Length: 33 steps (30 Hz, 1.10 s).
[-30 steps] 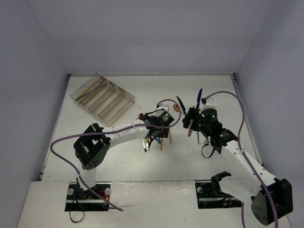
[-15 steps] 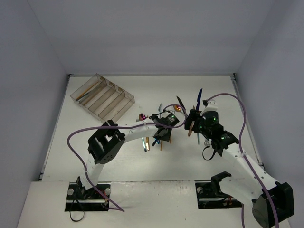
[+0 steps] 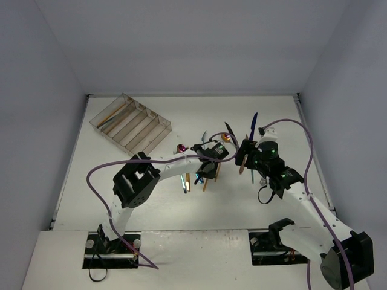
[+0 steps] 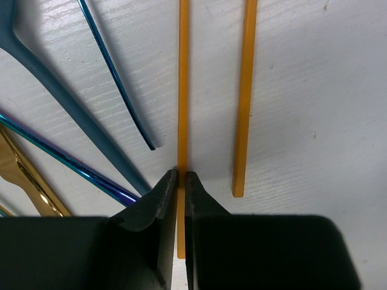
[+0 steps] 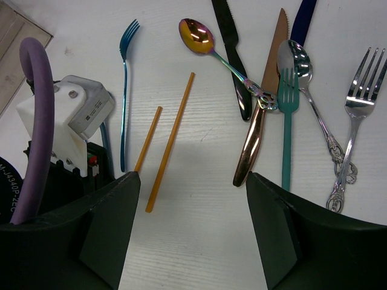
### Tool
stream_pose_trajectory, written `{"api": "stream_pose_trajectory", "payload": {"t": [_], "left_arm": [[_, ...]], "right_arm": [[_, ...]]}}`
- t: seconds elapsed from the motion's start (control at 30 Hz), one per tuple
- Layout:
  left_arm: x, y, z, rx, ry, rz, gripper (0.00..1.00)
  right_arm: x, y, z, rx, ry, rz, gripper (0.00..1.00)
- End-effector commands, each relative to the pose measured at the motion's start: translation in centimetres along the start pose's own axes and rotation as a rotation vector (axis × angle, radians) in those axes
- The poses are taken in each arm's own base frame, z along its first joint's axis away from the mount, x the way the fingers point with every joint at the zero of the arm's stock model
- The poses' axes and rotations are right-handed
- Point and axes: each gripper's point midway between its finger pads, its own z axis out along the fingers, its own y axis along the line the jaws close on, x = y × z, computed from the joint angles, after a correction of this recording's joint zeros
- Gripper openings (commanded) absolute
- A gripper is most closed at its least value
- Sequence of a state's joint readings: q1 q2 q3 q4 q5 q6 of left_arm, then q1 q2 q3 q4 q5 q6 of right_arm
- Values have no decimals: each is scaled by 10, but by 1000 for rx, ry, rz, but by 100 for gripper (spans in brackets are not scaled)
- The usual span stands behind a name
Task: Sort the eating utensils into containers
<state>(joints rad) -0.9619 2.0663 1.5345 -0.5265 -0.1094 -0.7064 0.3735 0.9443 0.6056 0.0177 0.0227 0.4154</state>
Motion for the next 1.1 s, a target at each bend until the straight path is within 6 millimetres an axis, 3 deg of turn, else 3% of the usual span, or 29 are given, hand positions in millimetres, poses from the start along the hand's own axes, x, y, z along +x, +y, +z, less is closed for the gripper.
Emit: {"api": "stream_pose_trajectory", "payload": {"t": [0.0, 0.13, 0.17, 0.3, 0.47, 0.57, 0.63, 0.8, 0.93, 1.07], "left_arm": [[-32, -10, -30, 44, -87, 7, 0], [-52, -3, -57, 30, -170, 58, 0], [-62, 1, -72, 21, -208, 74, 0], [-92, 33, -114, -74, -318, 154, 0], [-139, 116, -151, -181, -377, 211, 0], [-168, 184, -166, -249, -405, 200, 0], [-191, 249, -177, -321, -430, 175, 0], [-231, 341, -189, -477, -455, 390, 0], [-255, 396, -182, -546, -471, 445, 0], [-258, 442, -154, -556, -410, 440, 0]], "right_arm": [[-21, 2, -3, -2, -78, 13, 68], [-26, 3, -6, -4, -94, 18, 68], [-29, 4, -8, -5, -102, 19, 68], [-34, 5, -13, -11, -126, 23, 68], [-38, 6, -16, -17, -135, 25, 68], [-37, 7, -15, -23, -128, 27, 68], [-36, 8, -15, -25, -124, 26, 68], [-32, 8, -11, -24, -105, 22, 68], [-22, 9, -4, -32, -61, 17, 68], [-12, 13, 1, -62, -14, 15, 68]]}}
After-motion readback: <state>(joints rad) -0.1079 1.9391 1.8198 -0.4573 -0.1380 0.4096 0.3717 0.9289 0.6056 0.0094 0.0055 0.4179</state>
